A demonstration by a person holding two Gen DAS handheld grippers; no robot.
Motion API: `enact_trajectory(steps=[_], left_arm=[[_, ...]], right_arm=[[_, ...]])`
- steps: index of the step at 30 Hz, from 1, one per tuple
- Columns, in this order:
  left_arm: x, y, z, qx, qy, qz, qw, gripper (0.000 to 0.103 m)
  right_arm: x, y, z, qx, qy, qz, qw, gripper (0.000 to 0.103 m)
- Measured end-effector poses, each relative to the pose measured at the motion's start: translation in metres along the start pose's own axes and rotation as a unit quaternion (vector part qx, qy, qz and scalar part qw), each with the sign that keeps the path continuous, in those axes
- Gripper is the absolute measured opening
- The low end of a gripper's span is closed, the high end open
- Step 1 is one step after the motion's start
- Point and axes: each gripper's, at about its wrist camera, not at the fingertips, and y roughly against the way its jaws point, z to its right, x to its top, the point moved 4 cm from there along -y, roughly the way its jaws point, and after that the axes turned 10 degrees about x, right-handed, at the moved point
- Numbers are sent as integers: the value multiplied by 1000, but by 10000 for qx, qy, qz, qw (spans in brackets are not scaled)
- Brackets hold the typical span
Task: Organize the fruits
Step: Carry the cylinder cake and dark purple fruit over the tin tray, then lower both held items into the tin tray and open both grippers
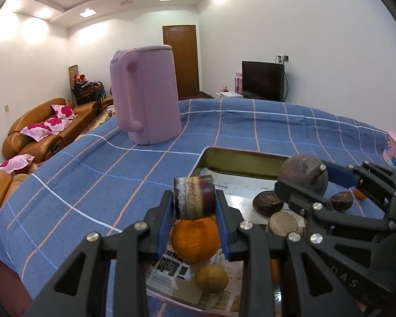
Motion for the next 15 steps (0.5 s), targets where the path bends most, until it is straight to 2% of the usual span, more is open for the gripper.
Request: enact_trajectory(steps=[5,15], left_arm=[[-4,-6,-5,-19,20,-146,9999,33],[-6,-7,-1,7,-121,-180,9998,33]], right_arm=[[0,-5,-3,32,15,-78,10000,53],[-2,-16,1,47,-97,-350,9993,53]])
